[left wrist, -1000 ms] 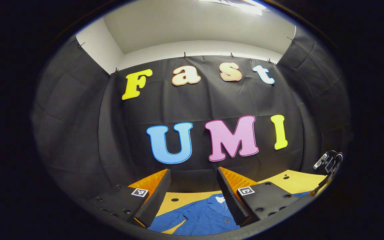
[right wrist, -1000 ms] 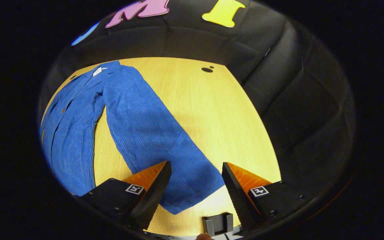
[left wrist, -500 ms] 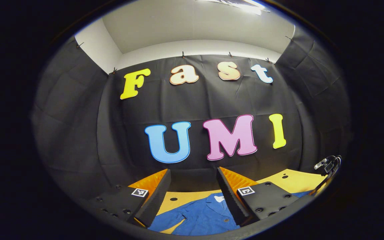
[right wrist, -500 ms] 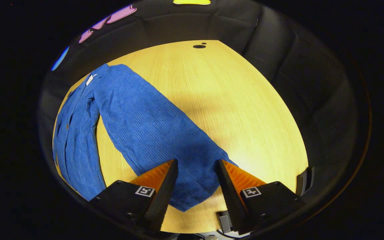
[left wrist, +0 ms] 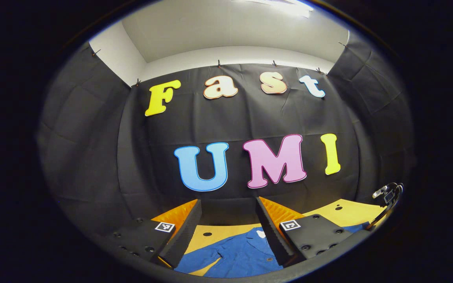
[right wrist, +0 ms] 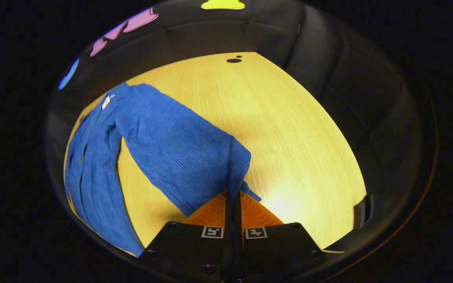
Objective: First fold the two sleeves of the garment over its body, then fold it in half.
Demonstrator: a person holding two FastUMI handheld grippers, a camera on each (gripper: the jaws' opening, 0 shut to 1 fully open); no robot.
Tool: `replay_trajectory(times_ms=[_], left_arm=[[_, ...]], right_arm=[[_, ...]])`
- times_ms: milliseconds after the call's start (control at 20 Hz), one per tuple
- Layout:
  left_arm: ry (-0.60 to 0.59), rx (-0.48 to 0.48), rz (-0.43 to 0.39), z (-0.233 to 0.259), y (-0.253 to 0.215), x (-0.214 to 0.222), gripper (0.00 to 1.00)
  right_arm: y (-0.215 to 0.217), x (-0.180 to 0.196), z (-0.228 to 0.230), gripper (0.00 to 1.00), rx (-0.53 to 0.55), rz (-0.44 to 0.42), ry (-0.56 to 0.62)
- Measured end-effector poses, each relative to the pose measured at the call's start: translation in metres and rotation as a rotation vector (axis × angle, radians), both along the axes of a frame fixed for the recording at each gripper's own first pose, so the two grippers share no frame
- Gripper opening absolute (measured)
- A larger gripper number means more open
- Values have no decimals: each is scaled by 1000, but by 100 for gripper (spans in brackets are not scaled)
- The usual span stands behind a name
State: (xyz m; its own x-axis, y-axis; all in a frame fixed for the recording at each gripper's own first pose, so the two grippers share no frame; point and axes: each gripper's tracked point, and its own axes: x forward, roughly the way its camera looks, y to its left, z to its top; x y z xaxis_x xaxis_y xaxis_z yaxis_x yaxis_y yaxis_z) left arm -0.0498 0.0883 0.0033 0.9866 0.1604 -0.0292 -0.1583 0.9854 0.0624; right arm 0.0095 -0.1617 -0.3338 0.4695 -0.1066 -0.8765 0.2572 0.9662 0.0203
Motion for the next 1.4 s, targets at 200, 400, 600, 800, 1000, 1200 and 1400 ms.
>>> replay_trajectory(times_ms=[200, 400, 600, 800, 1000, 1200, 1400], left_arm=[[6, -19, 10, -6, 8, -3, 80], [12, -30, 26, -9, 21, -7, 80], [14, -29, 47, -12, 36, -15, 80], [20, -39, 71, -15, 53, -22, 80], [19, -41, 99, -16, 72, -30, 80], [30, -49, 137, -23, 95, -42, 80], [44, -54, 186, -29, 120, -56, 80]], right_arm=[[21, 26, 34, 5, -2, 28, -106], [49, 50, 65, 5, 21, 54, -191], [89, 81, 114, 5, 13, 126, -326], [141, 103, 161, 5, -4, 223, -436], [190, 122, 189, 5, 28, 277, -509], [230, 141, 205, 5, 39, 325, -546], [283, 159, 219, 4, 28, 410, -587]])
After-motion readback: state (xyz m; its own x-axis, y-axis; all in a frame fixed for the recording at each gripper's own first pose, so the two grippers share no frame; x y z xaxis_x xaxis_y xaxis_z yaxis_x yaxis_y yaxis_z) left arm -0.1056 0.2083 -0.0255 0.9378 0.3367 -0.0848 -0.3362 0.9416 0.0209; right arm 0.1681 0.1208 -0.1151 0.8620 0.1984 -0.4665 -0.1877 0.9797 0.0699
